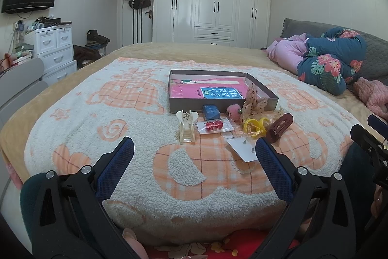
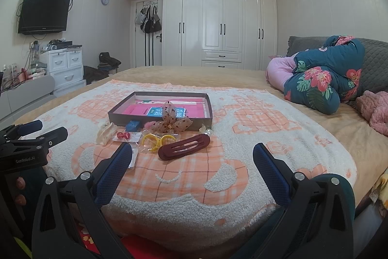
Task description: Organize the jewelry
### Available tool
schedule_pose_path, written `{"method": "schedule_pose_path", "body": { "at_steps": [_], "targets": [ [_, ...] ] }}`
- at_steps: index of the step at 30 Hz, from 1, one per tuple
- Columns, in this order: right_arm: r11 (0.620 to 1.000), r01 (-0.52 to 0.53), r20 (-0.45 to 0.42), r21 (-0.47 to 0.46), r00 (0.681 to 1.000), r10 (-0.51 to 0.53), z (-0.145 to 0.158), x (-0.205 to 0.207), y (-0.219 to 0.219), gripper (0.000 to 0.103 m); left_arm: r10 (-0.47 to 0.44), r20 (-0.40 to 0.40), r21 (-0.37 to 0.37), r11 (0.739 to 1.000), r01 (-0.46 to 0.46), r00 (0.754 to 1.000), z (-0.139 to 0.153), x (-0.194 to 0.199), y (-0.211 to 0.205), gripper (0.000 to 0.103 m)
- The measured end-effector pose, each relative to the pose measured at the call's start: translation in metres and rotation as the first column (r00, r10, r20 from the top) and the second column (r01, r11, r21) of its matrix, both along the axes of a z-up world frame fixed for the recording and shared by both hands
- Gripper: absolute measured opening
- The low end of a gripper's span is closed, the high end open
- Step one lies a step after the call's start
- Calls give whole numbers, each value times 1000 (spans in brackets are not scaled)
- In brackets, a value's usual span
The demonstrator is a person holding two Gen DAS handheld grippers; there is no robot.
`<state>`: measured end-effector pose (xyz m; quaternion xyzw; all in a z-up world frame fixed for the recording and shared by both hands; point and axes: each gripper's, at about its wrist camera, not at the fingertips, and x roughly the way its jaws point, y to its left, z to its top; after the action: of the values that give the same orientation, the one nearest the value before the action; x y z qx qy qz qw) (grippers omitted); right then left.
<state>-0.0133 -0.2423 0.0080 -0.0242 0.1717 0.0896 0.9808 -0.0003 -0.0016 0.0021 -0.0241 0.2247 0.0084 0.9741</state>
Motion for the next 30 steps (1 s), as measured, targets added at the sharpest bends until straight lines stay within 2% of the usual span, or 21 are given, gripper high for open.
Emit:
{"method": "schedule_pose_path", "body": {
  "at_steps": [17,23,30],
  "targets": [
    [1000,-24,9,-17,1000,24,4,3,5,97,15,-4,-5,1000,-15,1000,2,3,5,92],
    [996,-78,-15,-32,997,77,5,16,17,97,82,-10,-31,996,-82,997,2,10,27,92],
    [978,-199,-82,-57,978,194,2,39,48,97,129,-77,-70,988,-135,989,-5,28,60,92]
  ]
}}
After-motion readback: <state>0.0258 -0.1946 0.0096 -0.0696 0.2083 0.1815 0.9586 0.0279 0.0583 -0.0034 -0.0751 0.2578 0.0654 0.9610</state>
